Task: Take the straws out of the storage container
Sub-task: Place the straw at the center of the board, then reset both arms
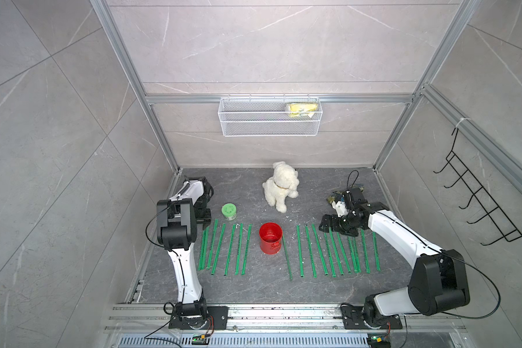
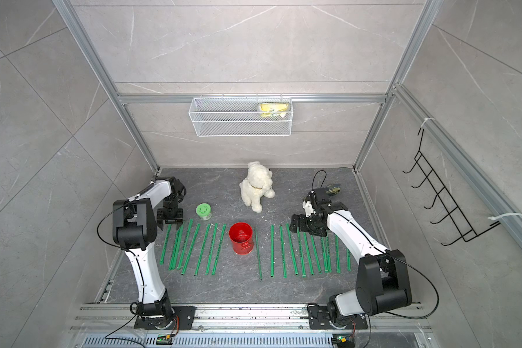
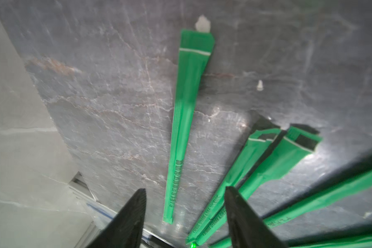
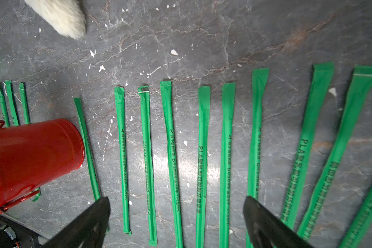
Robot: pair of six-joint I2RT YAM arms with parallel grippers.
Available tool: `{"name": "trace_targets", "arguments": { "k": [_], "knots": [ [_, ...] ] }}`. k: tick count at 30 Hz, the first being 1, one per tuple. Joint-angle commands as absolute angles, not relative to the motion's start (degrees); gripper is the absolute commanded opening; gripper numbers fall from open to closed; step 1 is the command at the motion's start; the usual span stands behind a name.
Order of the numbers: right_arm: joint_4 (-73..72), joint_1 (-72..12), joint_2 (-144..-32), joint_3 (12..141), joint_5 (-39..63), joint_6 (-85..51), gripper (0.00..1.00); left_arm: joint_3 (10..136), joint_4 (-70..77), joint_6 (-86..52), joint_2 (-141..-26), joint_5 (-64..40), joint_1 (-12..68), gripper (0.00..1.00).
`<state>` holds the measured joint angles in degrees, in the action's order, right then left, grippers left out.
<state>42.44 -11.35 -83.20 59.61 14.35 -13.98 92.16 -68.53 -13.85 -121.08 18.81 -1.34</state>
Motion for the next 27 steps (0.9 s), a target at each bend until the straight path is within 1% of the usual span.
{"name": "trace_targets", "arguments": {
  "k": [1,5,9,12,15,19,21,22,24,25,27],
  "knots": [
    [40.34,-11.78,-80.81,60.62,13.27,-15.1,1.0,91.2,-66.61,-16.6,-113.3,17.4,-1.59,0.98],
    [37.79,-11.78,-76.22,59.16,10.2,-15.91,1.0,87.17,-61.66,-19.52,-103.47,17.42,-1.54,1.0],
    [33.89,-11.69,-72.09,56.69,6.8,-16.71,1.0,80.29,-53.66,-20.49,-93.34,21.09,-1.58,1.0],
    [30.1,-11.69,-71.41,55.18,7.81,-17.13,1.0,76.11,-49.65,-20.53,-90.61,23.22,-1.58,1.0],
    [26.39,-11.73,-72.02,53.73,8.34,-19.41,1.0,70.2,-41.66,-19.37,-88.63,22.06,-1.54,1.0],
    [13.84,-11.91,-68.62,47.09,6.42,-21.82,1.0,57.86,-24.66,-17.72,-84.53,21.71,-1.58,1.0],
    [3.73,-12.27,-65.17,40.95,4.03,-20.9,1.0,53.1,-18.11,-17.16,-83.62,20.8,-1.58,1.0],
    [-1.34,-12.43,-63.65,37.22,3.05,-20.03,1.0,50.99,-14.26,-14.85,-83.29,18.63,-1.58,1.0],
    [-10.27,-12.61,-61.93,31.73,0.83,-17.63,1.0,48.38,-9.95,-12.96,-83.31,16.68,-1.58,1.0],
    [-12.07,-12.72,-61.95,30.13,-0.64,-16.54,1.0,47.62,-8.78,-12.8,-83.49,17.26,-1.58,1.0],
    [-11.22,-12.69,-63.85,29.62,-3.53,-14.48,1.0,45.72,-5.88,-12.9,-83.81,18.79,-1.58,1.0]
  ]
}}
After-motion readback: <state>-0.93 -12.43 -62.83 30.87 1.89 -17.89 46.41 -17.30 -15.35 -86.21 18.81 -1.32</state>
